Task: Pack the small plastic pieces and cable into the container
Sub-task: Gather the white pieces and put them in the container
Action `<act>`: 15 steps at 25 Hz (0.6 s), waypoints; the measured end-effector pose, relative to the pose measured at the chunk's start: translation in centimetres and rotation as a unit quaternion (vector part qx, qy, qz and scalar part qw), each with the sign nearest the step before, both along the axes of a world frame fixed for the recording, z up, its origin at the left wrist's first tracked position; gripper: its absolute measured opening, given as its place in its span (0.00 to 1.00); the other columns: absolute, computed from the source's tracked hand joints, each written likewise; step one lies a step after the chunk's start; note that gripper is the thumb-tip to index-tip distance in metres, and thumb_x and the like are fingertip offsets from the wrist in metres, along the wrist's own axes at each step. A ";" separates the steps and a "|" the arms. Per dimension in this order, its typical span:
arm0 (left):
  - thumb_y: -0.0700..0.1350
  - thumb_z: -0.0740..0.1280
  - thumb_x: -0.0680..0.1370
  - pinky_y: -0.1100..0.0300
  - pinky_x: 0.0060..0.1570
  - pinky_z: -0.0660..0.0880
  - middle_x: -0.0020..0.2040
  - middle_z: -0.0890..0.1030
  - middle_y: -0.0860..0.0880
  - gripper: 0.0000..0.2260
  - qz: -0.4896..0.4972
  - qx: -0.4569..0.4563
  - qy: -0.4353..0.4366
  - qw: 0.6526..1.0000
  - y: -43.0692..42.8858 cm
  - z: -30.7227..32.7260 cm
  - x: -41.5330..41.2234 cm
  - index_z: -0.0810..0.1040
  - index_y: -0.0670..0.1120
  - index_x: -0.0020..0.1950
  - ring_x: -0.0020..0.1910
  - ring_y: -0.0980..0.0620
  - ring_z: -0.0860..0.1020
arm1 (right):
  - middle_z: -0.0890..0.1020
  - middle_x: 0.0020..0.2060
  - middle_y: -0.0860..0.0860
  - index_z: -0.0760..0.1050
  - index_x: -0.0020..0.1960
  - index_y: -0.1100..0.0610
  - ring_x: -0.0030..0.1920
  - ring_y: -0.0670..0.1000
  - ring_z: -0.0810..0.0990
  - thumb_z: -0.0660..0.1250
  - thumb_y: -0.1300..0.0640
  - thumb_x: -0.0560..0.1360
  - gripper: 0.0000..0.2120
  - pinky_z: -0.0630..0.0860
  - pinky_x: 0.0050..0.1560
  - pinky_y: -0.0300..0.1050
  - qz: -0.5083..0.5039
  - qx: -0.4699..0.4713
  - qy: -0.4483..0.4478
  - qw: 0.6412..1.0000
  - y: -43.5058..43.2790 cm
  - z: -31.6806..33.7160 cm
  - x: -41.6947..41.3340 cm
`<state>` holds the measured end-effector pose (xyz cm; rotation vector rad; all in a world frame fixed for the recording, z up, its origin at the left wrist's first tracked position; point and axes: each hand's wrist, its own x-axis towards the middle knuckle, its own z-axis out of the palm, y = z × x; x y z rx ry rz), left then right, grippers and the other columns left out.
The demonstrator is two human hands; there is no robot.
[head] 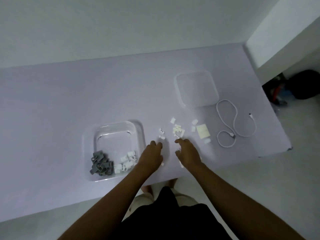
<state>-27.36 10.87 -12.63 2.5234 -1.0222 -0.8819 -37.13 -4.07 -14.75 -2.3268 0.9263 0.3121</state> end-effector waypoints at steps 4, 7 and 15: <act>0.39 0.60 0.80 0.48 0.56 0.77 0.62 0.70 0.41 0.15 -0.023 0.130 -0.027 0.991 -0.5 -2.4 -0.5 0.69 0.43 0.66 0.58 0.40 0.73 | 0.79 0.55 0.55 0.79 0.59 0.57 0.55 0.54 0.80 0.68 0.68 0.75 0.15 0.78 0.56 0.43 0.027 0.027 -0.025 0.999 0.2 -2.0 -1.0; 0.41 0.60 0.80 0.49 0.54 0.77 0.61 0.72 0.41 0.11 -0.007 0.120 -0.025 0.992 -0.6 -3.9 -0.1 0.72 0.44 0.62 0.55 0.42 0.75 | 0.79 0.53 0.55 0.79 0.56 0.58 0.52 0.54 0.79 0.69 0.65 0.74 0.11 0.78 0.54 0.45 0.016 0.026 -0.065 0.997 -1.2 -2.0 -1.7; 0.44 0.67 0.75 0.57 0.36 0.67 0.40 0.76 0.47 0.08 0.196 0.001 0.089 0.977 -6.0 -2.3 1.3 0.70 0.42 0.47 0.39 0.47 0.74 | 0.80 0.53 0.53 0.79 0.56 0.54 0.53 0.55 0.78 0.71 0.61 0.72 0.13 0.77 0.50 0.46 0.028 0.018 -0.065 0.997 -7.0 -2.6 -5.1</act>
